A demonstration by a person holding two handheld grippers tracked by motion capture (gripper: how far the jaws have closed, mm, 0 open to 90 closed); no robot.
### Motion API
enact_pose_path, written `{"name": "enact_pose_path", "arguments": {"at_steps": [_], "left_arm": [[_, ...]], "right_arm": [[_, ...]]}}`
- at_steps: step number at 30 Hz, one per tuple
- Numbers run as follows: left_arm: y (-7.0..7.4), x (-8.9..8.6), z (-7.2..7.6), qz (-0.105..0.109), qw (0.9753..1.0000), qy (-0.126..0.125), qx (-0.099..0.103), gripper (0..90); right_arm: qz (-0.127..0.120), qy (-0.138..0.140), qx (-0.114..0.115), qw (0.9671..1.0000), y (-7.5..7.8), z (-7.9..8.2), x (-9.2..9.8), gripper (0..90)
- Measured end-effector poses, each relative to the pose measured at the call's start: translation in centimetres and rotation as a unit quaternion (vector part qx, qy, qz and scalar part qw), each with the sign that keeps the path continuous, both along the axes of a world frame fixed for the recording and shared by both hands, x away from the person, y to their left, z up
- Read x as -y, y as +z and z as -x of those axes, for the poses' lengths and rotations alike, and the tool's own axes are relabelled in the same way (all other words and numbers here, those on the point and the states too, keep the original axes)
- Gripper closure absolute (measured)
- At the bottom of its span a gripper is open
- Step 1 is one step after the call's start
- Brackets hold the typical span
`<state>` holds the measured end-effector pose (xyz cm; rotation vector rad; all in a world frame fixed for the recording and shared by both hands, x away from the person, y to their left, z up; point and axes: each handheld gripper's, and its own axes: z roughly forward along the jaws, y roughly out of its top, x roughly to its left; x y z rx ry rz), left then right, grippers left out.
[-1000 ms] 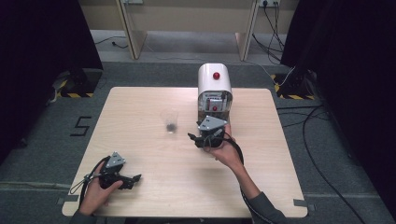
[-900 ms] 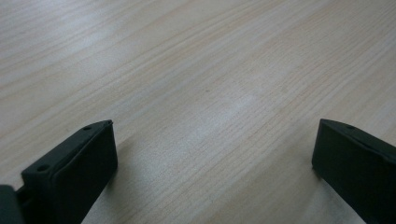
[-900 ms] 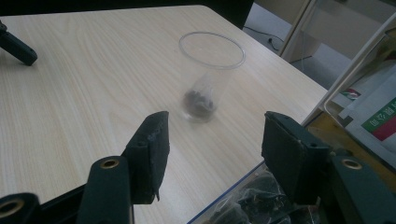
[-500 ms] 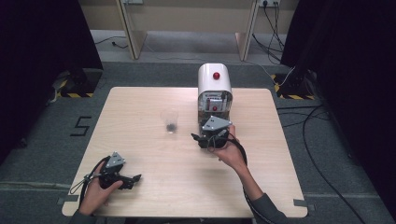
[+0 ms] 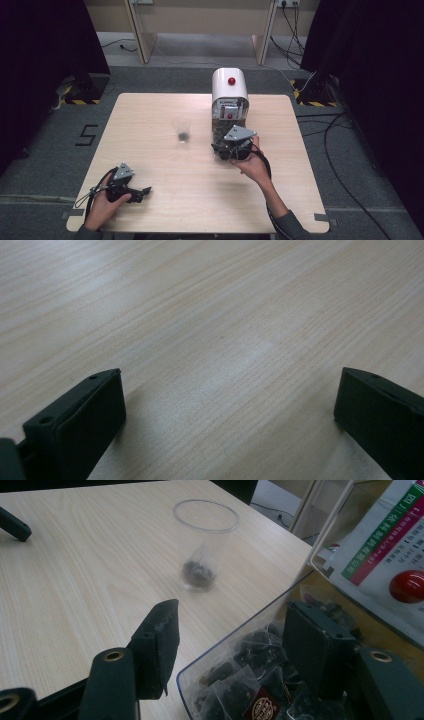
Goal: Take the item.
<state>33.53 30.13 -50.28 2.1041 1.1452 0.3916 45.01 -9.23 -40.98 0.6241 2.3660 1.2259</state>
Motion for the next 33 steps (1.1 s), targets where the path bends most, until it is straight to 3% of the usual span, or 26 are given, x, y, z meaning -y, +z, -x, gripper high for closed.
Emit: {"name": "enact_pose_path", "arguments": {"at_steps": [33], "left_arm": [[0.0,0.0,0.0,0.000,1.0000,0.000,0.000,0.0]], "right_arm": [[-0.008,-0.043,0.002,0.9991,0.5,1.2,4.4,38.8]]}}
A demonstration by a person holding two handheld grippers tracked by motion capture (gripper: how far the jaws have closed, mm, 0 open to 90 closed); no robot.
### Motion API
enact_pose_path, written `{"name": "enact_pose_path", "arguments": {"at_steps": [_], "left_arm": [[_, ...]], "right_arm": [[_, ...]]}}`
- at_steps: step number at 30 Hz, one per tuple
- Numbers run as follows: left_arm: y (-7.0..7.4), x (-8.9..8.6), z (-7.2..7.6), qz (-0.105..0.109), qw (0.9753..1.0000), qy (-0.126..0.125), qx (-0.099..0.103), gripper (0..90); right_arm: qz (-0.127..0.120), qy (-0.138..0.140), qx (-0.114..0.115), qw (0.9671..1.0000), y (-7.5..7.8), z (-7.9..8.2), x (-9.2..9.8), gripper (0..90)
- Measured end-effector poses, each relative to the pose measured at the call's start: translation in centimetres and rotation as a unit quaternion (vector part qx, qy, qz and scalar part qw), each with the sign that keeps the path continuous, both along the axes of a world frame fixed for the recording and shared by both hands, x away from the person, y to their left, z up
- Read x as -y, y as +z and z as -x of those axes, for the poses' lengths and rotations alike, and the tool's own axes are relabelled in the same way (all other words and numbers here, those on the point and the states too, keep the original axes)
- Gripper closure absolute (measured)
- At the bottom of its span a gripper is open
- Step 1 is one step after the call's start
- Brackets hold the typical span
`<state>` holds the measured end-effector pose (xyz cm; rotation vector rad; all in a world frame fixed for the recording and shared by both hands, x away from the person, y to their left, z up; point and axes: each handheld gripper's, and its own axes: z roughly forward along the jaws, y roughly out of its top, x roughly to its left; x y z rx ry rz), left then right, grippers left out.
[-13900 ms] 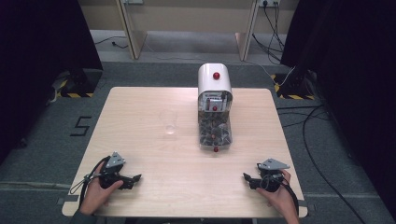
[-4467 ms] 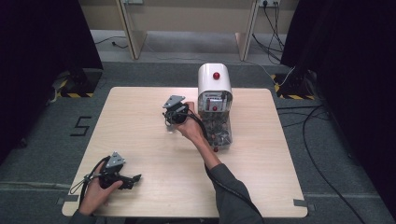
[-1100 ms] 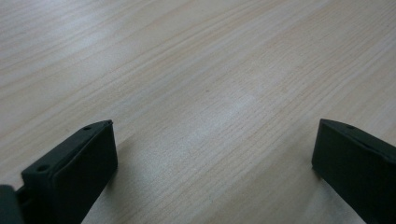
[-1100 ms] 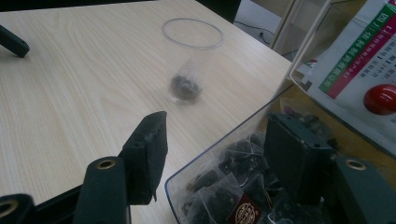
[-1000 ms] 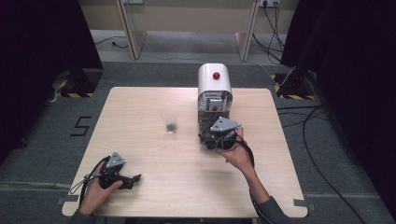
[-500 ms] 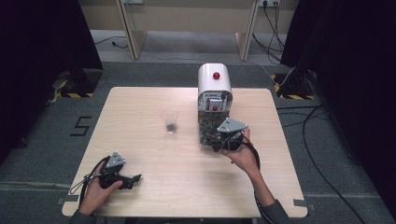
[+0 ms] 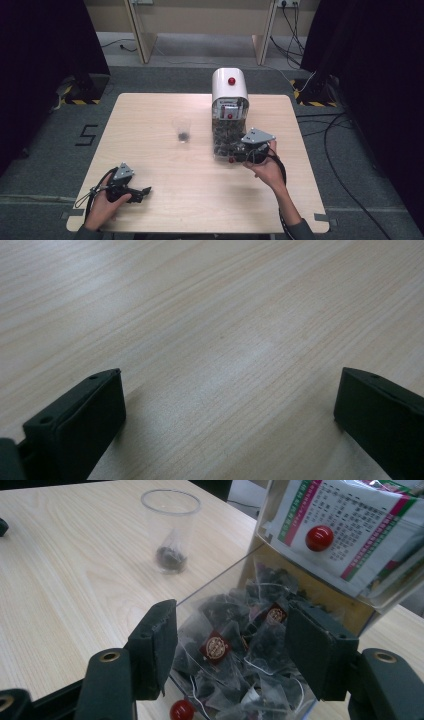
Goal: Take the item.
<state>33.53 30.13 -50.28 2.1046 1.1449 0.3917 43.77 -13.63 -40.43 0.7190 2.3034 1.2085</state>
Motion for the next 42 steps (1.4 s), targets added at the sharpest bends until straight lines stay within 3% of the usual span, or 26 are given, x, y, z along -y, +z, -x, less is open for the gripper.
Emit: {"name": "enact_pose_path", "arguments": {"at_steps": [42], "left_arm": [[0.0,0.0,0.0,0.001,1.0000,-0.001,0.000,0.0]], "right_arm": [[0.002,-0.044,-0.013,0.9989,-0.7,1.2,4.2,36.6]]}}
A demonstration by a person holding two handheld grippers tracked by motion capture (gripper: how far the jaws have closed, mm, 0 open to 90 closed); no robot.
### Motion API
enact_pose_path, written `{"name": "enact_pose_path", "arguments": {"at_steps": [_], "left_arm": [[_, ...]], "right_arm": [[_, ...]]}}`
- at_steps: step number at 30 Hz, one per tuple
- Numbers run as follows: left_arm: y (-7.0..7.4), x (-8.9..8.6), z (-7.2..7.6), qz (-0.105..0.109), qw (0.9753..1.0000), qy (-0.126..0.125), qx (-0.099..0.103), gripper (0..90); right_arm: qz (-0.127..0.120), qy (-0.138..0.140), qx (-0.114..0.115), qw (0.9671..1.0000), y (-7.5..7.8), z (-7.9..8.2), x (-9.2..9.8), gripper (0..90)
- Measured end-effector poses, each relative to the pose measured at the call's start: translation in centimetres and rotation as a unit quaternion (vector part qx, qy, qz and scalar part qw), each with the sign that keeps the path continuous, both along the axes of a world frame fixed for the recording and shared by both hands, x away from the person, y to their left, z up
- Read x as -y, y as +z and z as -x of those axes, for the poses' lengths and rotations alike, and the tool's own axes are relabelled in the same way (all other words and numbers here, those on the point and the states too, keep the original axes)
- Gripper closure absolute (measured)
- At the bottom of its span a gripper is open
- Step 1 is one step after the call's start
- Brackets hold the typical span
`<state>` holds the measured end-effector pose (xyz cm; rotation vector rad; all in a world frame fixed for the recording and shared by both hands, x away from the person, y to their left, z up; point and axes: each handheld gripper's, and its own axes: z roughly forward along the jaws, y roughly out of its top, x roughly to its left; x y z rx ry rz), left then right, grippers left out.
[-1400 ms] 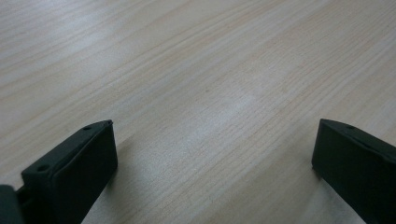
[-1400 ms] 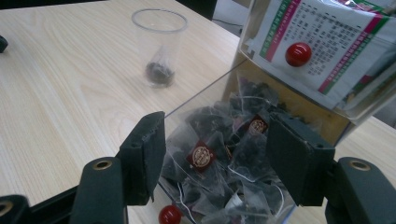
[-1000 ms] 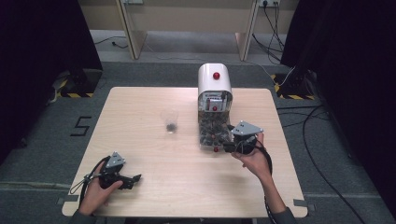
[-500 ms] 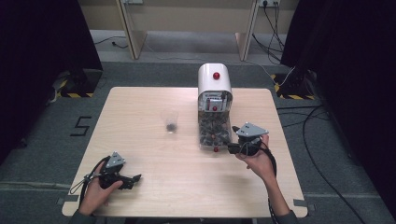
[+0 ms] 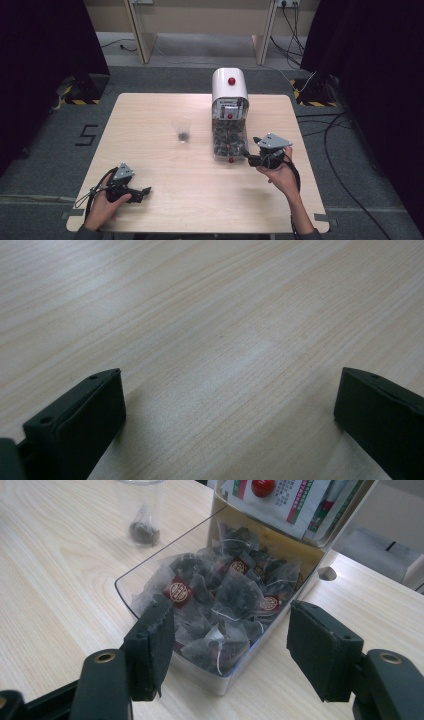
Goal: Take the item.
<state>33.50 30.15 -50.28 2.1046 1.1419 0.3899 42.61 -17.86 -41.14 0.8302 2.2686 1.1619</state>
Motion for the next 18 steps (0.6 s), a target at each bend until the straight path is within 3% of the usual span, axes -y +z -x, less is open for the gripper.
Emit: {"name": "enact_pose_path", "arguments": {"at_steps": [18], "left_arm": [[0.0,0.0,0.0,0.000,1.0000,0.000,0.000,0.0]], "right_arm": [[0.005,-0.012,-0.008,0.9999,-0.7,0.8,1.3,36.1]]}}
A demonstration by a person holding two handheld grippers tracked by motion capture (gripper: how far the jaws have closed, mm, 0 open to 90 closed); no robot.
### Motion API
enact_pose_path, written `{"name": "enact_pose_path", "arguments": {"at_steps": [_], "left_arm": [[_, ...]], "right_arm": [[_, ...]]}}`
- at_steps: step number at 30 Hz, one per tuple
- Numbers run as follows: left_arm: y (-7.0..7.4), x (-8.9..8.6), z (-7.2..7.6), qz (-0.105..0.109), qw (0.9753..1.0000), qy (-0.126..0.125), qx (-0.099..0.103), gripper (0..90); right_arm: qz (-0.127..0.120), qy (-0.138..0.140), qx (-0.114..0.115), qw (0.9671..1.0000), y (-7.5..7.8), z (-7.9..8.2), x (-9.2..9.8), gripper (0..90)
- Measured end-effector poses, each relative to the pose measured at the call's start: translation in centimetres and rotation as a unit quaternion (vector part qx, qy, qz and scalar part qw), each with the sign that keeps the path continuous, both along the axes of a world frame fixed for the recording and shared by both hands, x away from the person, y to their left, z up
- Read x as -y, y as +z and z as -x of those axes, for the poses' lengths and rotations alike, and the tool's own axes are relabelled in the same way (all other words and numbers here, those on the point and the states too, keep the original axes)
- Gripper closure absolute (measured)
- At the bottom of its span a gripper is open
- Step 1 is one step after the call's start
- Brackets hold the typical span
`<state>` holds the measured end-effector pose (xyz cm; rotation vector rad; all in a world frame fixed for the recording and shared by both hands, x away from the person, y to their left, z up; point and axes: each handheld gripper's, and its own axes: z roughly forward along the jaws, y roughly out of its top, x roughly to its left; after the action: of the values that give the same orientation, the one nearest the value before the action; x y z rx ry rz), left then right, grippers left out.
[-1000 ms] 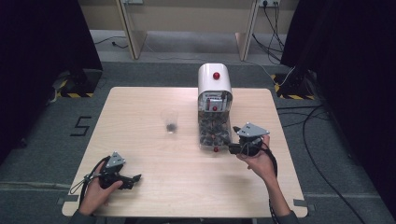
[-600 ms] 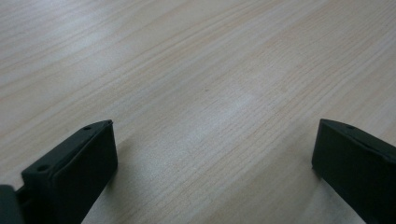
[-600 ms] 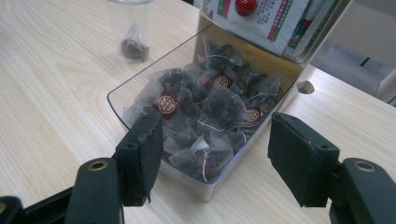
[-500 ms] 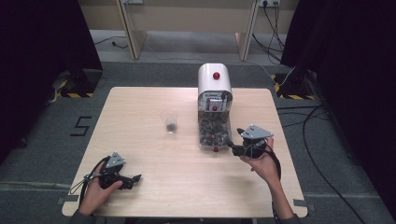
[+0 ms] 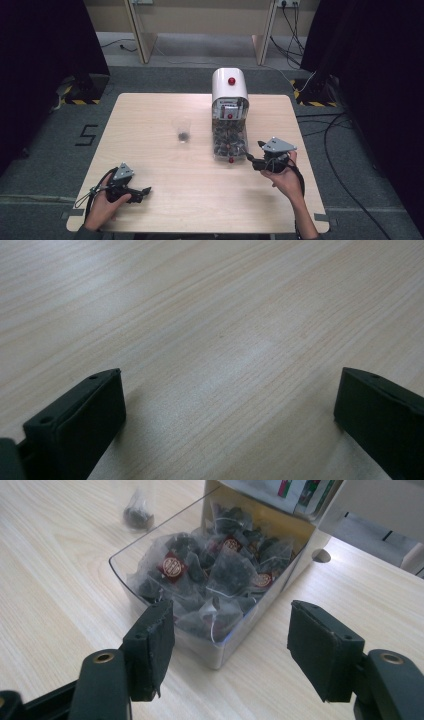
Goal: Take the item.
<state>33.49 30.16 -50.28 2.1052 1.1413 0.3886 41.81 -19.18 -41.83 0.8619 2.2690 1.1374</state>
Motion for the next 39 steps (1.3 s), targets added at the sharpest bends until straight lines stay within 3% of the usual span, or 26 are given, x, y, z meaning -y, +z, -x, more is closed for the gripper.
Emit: {"name": "enact_pose_path", "arguments": {"at_steps": [39], "left_arm": [[0.0,0.0,0.0,0.000,1.0000,0.000,0.000,0.0]], "right_arm": [[0.021,-0.011,-0.032,0.9992,-2.5,2.3,1.7,33.2]]}}
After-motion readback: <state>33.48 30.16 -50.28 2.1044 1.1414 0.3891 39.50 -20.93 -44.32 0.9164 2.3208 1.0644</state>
